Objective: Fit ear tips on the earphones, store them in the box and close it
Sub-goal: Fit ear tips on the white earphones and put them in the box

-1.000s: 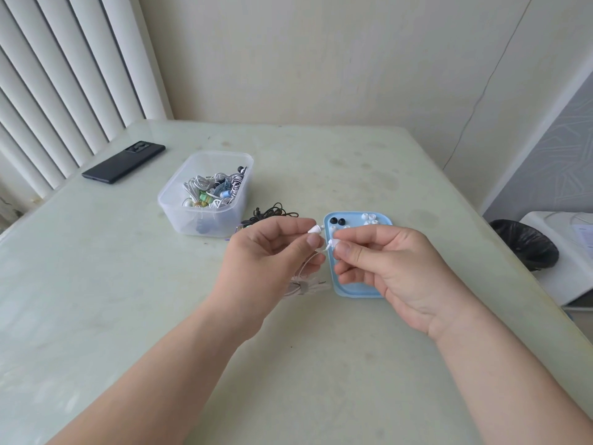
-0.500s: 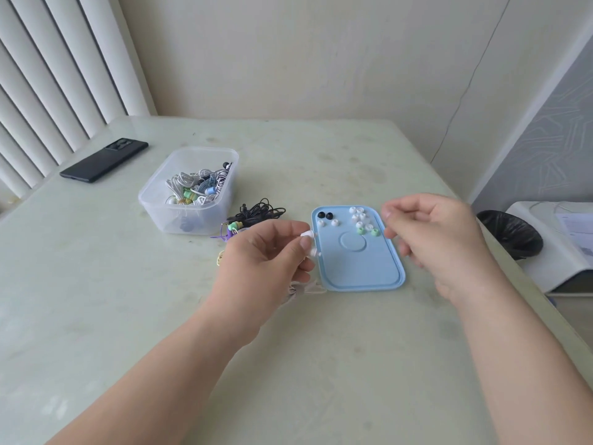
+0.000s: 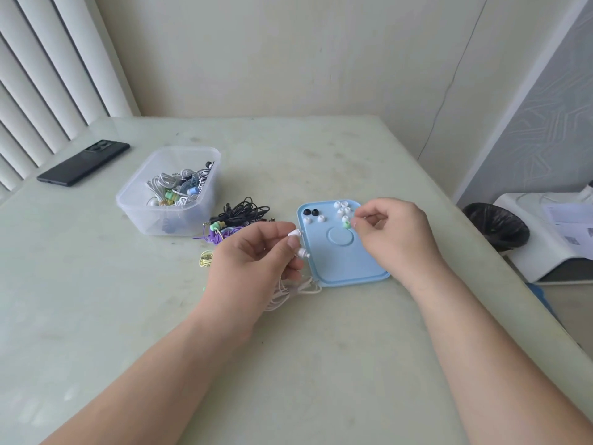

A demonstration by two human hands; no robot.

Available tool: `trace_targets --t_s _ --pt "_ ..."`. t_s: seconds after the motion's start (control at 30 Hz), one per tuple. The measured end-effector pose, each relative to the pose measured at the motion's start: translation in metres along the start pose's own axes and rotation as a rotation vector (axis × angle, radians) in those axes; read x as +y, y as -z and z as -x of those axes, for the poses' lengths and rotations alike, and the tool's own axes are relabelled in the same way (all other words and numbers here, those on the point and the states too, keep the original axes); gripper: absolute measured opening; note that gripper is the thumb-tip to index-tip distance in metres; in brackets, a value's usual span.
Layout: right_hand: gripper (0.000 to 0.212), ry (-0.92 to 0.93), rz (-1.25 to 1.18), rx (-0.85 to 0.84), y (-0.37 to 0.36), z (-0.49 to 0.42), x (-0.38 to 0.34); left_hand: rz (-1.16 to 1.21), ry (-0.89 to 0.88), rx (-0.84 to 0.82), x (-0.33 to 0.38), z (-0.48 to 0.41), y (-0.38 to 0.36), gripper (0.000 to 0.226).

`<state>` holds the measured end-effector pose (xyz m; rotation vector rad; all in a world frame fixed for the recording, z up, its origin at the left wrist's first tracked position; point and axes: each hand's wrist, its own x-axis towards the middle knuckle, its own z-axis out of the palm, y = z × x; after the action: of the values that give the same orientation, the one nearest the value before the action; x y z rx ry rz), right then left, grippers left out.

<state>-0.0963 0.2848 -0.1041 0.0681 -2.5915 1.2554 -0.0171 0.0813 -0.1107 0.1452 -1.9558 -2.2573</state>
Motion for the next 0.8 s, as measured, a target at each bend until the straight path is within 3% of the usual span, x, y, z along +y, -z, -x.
trace_targets --t_s 0.17,0.4,0.6,0.67,0.8 --pt "0.005 0.189 0.204 -0.081 -0.019 -0.001 -0.02 0.077 0.004 0.023 -0.001 -0.001 0.002 0.01" --pt "0.02 0.133 0.624 -0.196 -0.029 -0.025 -0.045 0.137 0.008 0.01 -0.002 -0.001 0.005 0.009" --pt "0.02 0.143 0.655 -0.23 -0.035 -0.026 -0.045 0.149 0.019 0.001 -0.003 -0.003 0.006 0.009" --pt "0.016 0.159 0.541 -0.177 -0.031 -0.021 -0.044 0.149 0.016 -0.002 -0.003 -0.002 0.006 0.008" --pt "0.007 -0.05 -0.206 -0.187 -0.016 0.007 -0.058 0.15 0.011 0.0 -0.004 -0.003 0.008 0.008"
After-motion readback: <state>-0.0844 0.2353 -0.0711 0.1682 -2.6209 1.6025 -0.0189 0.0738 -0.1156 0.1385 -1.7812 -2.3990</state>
